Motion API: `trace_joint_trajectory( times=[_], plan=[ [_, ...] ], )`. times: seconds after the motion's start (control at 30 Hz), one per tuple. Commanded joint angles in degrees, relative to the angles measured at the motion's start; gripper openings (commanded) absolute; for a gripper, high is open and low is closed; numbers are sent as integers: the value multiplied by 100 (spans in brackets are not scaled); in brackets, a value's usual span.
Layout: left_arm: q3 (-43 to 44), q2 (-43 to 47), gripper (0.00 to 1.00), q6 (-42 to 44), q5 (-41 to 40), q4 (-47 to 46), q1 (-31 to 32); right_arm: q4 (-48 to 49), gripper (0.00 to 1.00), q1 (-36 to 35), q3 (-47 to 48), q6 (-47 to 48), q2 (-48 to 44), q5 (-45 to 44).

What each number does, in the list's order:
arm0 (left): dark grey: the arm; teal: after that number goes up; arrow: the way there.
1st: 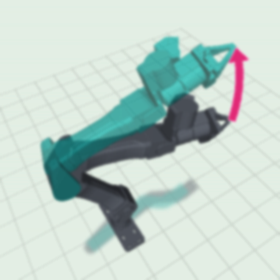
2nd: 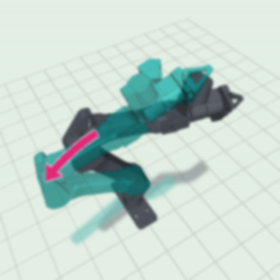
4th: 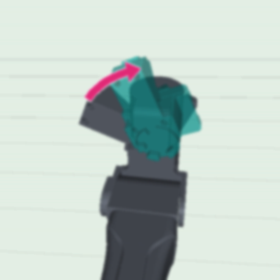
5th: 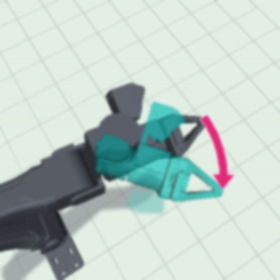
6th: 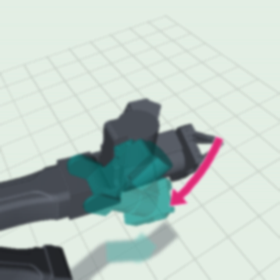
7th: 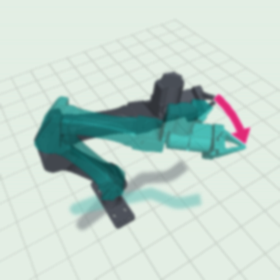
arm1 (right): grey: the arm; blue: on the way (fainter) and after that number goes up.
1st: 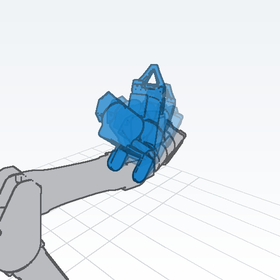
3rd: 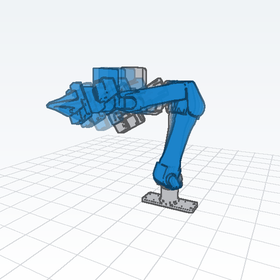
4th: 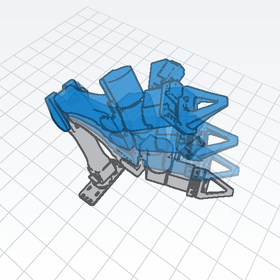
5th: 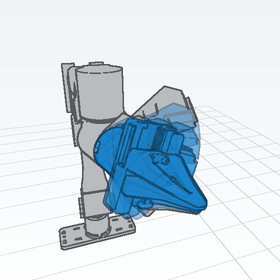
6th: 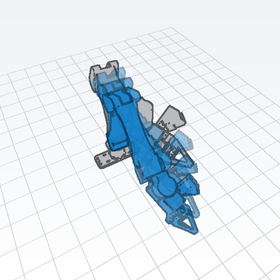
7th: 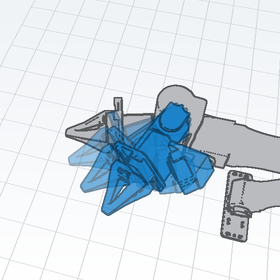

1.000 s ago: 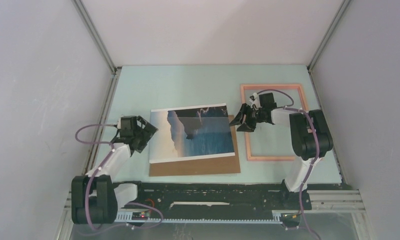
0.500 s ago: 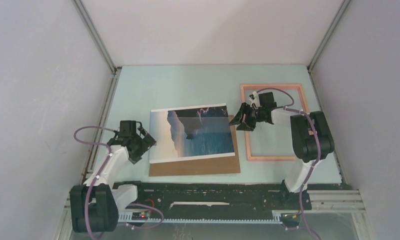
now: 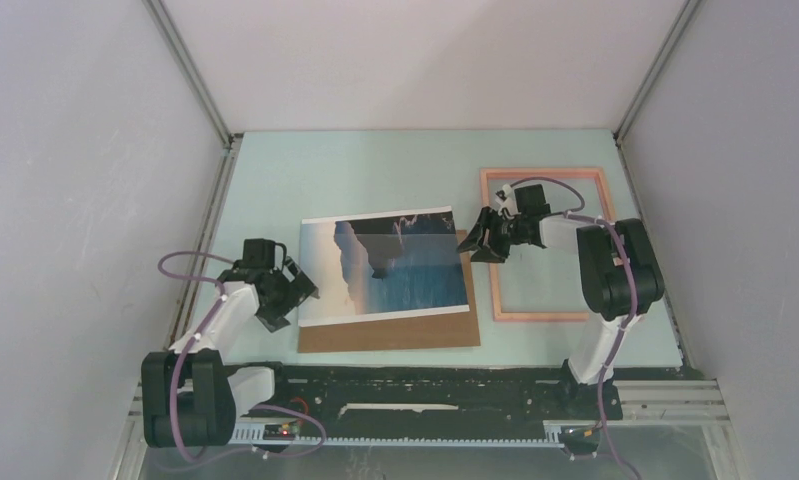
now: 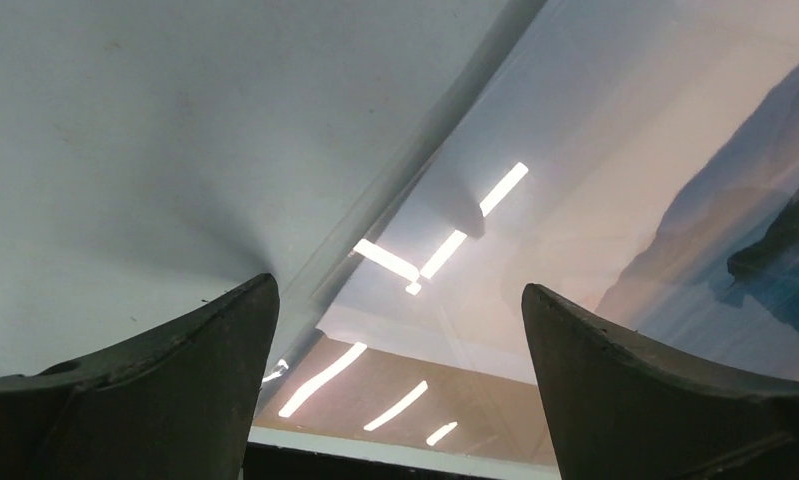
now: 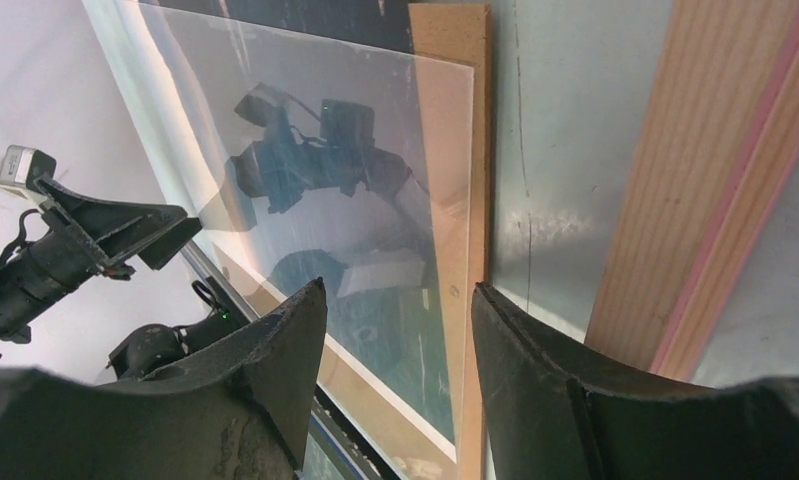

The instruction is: Put the photo into the frame

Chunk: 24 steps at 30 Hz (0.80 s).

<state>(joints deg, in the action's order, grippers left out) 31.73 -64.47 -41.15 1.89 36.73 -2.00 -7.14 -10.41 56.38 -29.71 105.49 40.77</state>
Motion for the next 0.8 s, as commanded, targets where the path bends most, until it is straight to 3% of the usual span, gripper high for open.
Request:
trace_joint_trajectory(
  times=[0.0, 0.13, 0.4, 0.53, 0.63, 0.77],
  plan=[
    [267, 136, 100, 67, 672, 213, 4, -65, 63, -79, 214, 151, 172, 35],
    [268, 215, 100, -89, 1061, 263, 4, -64, 63, -75, 210, 149, 179, 23],
    [658, 944, 100, -28, 787, 904, -15, -21, 63, -92, 209, 124, 202, 60],
    [711, 1137, 100, -151, 1191, 794, -12, 10, 63, -103, 215, 103, 226, 123],
    [841, 1191, 100, 34, 740, 966, 2, -19, 62, -102, 209, 115, 197, 99],
    [653, 1064, 100, 88, 838, 452, 146, -100, 63, -101, 202, 139, 116, 27]
  ],
)
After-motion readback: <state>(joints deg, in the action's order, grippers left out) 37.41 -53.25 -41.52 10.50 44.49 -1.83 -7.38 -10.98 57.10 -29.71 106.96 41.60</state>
